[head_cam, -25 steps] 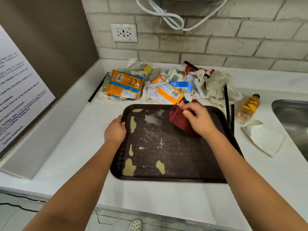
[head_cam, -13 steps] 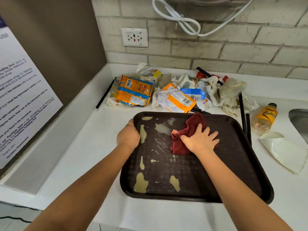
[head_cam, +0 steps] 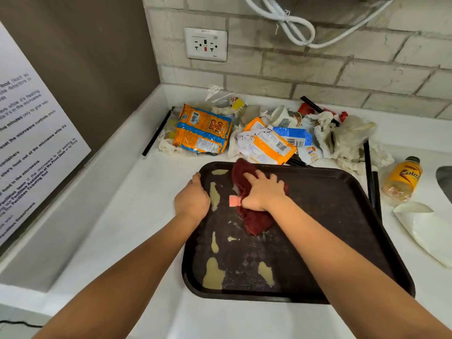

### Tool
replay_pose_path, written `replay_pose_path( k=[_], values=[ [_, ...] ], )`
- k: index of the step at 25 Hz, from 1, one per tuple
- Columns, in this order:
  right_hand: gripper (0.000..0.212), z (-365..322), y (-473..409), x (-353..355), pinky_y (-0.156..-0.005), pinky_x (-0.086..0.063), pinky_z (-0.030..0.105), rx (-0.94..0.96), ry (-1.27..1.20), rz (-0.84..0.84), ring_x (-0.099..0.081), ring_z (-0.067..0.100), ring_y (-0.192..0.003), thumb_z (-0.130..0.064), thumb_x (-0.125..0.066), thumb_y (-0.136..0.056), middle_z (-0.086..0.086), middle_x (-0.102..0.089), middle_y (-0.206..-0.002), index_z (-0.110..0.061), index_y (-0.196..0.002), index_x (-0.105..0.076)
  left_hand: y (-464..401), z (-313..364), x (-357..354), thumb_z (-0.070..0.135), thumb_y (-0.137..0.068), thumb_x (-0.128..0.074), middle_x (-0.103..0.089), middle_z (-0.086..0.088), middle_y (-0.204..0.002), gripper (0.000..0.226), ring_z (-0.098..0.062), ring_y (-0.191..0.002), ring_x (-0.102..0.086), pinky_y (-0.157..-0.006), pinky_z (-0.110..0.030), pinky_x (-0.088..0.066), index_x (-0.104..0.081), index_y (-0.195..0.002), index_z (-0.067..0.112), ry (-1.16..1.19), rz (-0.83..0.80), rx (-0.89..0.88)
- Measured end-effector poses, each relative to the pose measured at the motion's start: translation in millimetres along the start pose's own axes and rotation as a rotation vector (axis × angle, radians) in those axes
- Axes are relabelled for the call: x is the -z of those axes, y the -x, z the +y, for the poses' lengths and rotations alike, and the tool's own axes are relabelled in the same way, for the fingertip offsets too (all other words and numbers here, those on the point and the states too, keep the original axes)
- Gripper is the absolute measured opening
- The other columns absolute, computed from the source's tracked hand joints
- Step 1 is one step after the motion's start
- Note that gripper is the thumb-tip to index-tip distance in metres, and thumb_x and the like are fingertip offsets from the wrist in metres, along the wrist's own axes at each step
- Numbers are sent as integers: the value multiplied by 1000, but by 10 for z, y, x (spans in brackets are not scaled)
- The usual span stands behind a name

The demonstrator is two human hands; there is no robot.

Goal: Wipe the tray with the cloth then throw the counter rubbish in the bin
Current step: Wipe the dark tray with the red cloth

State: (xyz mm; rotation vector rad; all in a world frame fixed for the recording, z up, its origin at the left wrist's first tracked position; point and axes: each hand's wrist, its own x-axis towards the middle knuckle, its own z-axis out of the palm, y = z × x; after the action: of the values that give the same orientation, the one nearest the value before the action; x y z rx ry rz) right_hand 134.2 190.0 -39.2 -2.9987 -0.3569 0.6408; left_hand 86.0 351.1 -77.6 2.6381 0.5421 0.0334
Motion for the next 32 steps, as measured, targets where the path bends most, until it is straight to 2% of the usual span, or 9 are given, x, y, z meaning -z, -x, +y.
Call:
replay_pose_path(
  k=[2,4,9,12,14,17,22,27,32],
  values=[
    [80,-144,36,-89,-114,-14,52,110,-14,38,-10,36,-142,-53,-56,-78,-1,-10,-157,-36,-146,-18,4,3,5,15,-94,-33,-55,-12,-126,48,-32,-109,-57,-83,-37,-45,-29,-141,14,15,4,11],
    [71,-165,86,-183,-114,-15,51,115,-26,113,-12,33,-142,-56,-52,-80,-3,-16,-156,-37,-143,-25,5,6,16,15,-93,-34,-57,-12,-123,47,-32,-107,-57,-81,-36,-45,-31,-140,14,27,3,21],
    [52,226,204,-247,-104,-30,50,-120,-116,244,-29,33,-132,-45,-45,-87,1,-33,-146,-30,-135,-36,5,-20,23,18,-94,-32,-59,-9,-124,49,-29,-108,-58,-82,-36,-46,-29,-143,18,46,13,26],
    [60,506,216,-204,-105,-27,55,-329,-152,219,-24,38,-133,-48,-41,-89,1,-22,-152,-31,-144,-23,4,-36,24,18,-95,-32,-58,-8,-126,49,-29,-110,-58,-83,-35,-47,-28,-145,20,51,9,13],
    [66,548,157,-159,-106,-24,59,-351,-117,155,-17,40,-137,-53,-38,-89,-1,-11,-157,-36,-146,-11,8,-36,30,18,-96,-31,-56,-8,-129,49,-29,-112,-57,-85,-35,-47,-27,-145,20,45,2,4],
    [73,436,40,-45,-104,-25,60,-308,-57,77,-13,41,-137,-55,-45,-86,0,-9,-156,-37,-147,-10,3,-44,27,18,-96,-31,-55,-8,-130,50,-28,-112,-57,-85,-35,-47,-25,-146,20,45,-8,-4],
    [80,177,-59,53,-102,-29,57,-200,56,12,-17,41,-134,-43,-61,-78,2,-13,-152,-36,-146,-18,-3,-43,18,19,-96,-32,-54,-6,-132,50,-27,-113,-57,-87,-35,-48,-25,-145,21,46,-11,1],
    [73,-173,-94,19,-108,-21,56,57,116,-7,-14,38,-137,-30,-55,-81,-3,-12,-154,-42,-144,-20,4,-29,36,19,-96,-32,-56,-5,-130,49,-26,-110,-58,-83,-33,-48,-27,-145,22,77,1,29],
    [49,-220,194,-137,-105,-21,51,273,132,34,-22,29,-133,-35,-40,-91,-10,-19,-152,-50,-137,-31,15,-39,39,20,-97,-32,-53,-4,-134,49,-25,-116,-56,-88,-33,-47,-28,-145,23,127,11,45]
  ],
)
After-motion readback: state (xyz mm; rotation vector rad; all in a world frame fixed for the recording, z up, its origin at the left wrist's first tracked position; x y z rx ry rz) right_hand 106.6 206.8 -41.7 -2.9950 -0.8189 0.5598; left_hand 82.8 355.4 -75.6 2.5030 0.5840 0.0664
